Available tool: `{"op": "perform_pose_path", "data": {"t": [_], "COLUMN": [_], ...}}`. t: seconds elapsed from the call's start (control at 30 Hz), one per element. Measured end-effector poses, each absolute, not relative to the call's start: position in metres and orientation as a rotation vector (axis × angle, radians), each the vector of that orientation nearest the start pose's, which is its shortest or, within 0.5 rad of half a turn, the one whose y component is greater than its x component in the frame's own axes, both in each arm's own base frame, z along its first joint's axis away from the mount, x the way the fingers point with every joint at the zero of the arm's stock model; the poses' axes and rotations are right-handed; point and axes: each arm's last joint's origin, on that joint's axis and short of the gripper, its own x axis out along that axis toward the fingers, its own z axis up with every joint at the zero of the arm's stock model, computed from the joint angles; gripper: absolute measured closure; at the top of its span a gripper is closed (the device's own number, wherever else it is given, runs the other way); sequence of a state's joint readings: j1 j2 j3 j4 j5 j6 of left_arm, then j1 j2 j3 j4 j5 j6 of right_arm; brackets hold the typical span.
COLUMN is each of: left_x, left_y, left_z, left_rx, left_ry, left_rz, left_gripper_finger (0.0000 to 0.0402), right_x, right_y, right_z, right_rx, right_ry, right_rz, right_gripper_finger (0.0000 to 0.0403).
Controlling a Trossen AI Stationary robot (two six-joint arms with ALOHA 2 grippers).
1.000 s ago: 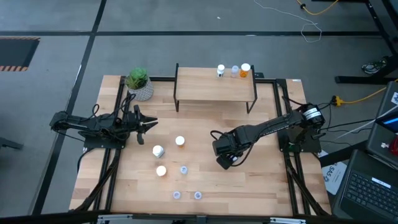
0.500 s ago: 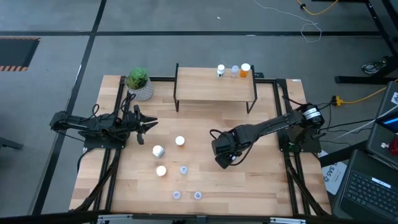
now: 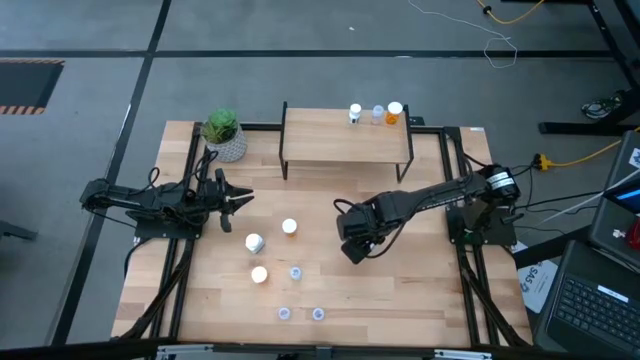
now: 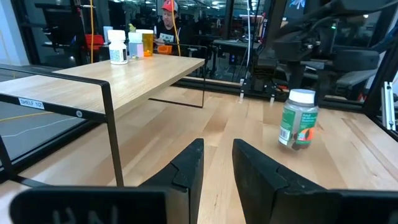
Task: Pick and place medicine bottles onto shelf by color
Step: Put the green pill bottle on the shelf
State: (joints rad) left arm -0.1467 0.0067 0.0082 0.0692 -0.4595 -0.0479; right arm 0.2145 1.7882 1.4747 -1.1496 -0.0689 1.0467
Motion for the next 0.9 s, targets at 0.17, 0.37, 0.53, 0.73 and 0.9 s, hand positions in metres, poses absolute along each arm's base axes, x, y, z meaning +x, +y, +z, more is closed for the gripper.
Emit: {"op": "perform_pose_path", "data": {"t": [0.17, 0.37, 0.53, 0.73, 0.9], "left_x": [0.095, 0.095, 0.095, 0.095, 0.095], "left_y": [-0.001, -0.001, -0.001, -0.001, -0.001], "left_z": [0.172, 0.172, 0.172, 0.172, 0.172], "left_rx": [-0.069, -0.069, -0.064, -0.061, -0.061], "left_ry": [-0.075, -0.075, -0.074, -0.074, -0.073], "left_rz": [0.311, 0.311, 0.311, 0.311, 0.312], "left_gripper_finger": [0.0321, 0.0321, 0.0321, 0.0321, 0.0321], "right_x": [0.335, 0.346, 0.340, 0.313, 0.295], "right_y": [0.055, 0.026, -0.004, -0.044, -0.079], "right_z": [0.250, 0.290, 0.347, 0.411, 0.435], "right_rx": [0.722, 0.682, 0.592, 0.540, 0.628], "right_ry": [1.417, 1.341, 1.257, 1.082, 0.963], "right_rz": [-0.533, -0.450, -0.483, -0.661, -0.753], "right_gripper_finger": [0.0167, 0.0167, 0.0166, 0.0165, 0.0164]}}
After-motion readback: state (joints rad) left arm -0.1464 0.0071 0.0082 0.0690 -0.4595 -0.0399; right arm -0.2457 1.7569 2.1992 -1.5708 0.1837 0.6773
